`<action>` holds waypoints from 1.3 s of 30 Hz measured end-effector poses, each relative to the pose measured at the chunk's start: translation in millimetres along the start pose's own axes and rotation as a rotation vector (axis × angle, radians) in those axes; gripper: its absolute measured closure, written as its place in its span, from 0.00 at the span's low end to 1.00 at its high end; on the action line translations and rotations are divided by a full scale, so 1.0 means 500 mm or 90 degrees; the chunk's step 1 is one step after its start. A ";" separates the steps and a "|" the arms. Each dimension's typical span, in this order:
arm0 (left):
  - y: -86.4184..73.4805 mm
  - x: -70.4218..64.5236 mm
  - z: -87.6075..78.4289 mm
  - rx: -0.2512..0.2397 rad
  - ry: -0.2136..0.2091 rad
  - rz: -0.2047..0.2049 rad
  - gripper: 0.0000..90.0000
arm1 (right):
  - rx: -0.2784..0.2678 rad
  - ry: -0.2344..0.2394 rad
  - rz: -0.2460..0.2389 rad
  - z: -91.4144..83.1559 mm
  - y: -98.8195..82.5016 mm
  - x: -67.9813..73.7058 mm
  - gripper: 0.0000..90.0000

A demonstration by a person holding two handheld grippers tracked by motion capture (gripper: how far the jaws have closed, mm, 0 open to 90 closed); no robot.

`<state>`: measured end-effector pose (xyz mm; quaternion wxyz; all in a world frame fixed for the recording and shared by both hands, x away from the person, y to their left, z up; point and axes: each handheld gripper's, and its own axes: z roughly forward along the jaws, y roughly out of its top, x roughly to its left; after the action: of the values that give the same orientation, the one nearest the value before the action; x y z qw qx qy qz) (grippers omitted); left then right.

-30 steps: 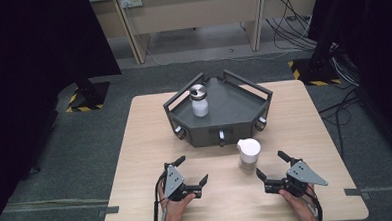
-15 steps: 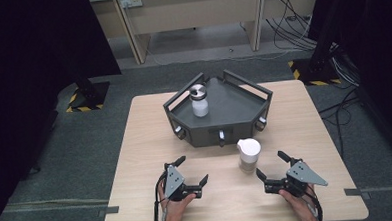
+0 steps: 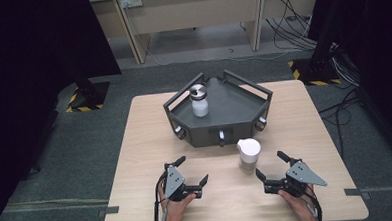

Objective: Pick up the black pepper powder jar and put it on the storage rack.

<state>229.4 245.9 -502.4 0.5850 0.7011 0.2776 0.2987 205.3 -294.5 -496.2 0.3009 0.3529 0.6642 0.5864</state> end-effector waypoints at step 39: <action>-0.003 0.002 0.002 0.004 0.003 -0.006 0.00 | 0.008 0.008 -0.007 0.062 0.011 0.024 0.00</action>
<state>230.8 246.3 -504.1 0.5833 0.7009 0.2831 0.2971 224.2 -266.7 -494.6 0.2980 0.3477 0.6714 0.5827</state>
